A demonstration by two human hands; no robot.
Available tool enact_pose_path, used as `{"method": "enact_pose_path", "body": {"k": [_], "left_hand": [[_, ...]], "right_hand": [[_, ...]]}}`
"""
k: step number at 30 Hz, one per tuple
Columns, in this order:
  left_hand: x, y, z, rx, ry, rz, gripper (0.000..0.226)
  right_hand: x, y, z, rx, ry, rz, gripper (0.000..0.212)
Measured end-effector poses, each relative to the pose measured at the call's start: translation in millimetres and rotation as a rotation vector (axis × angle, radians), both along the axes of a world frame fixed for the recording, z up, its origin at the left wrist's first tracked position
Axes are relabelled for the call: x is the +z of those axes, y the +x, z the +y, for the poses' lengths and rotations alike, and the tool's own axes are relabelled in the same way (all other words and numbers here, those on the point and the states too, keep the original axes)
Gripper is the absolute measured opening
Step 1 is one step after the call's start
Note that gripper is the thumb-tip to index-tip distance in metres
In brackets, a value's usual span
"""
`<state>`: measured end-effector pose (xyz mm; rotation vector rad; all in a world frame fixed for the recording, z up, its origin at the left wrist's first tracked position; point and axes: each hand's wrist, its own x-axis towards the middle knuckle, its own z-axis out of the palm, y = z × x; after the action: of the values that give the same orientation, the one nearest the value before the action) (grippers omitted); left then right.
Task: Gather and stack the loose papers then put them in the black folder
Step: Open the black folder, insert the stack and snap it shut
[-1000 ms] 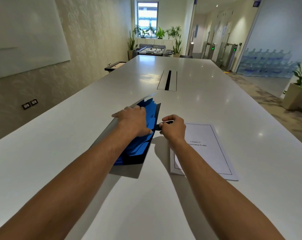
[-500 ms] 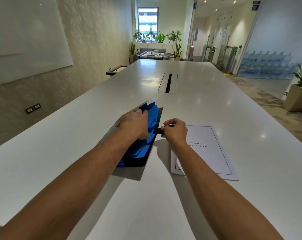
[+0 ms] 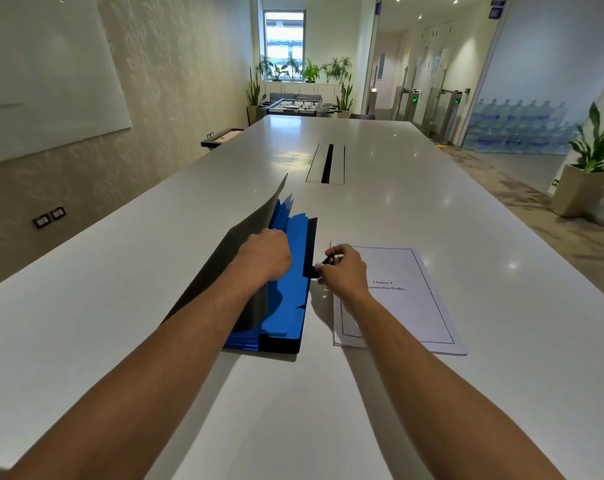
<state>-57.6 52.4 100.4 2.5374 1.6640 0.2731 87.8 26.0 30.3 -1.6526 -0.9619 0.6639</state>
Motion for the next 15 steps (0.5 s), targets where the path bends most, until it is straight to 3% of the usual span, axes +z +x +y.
{"method": "enact_pose_path", "body": {"k": [4,7,12,15], "left_hand": [[-10,9,0,-0.005,-0.039,-0.015,0.022],[-22,17,1,-0.006,-0.109,-0.011,0.031],[-42,29,2,-0.005,-0.190,0.045,0.072],[-48,34,5,-0.012,-0.177,0.141,0.098]], "right_hand": [[2,9,-7,0.061,-0.010,0.021,0.053],[1,24,-16,0.027,-0.011,-0.031,0.053],[5,72,-38,-0.294,-0.094,-0.265,0.040],[5,101,-54,-0.388,-0.224,-0.415,0.047]]}}
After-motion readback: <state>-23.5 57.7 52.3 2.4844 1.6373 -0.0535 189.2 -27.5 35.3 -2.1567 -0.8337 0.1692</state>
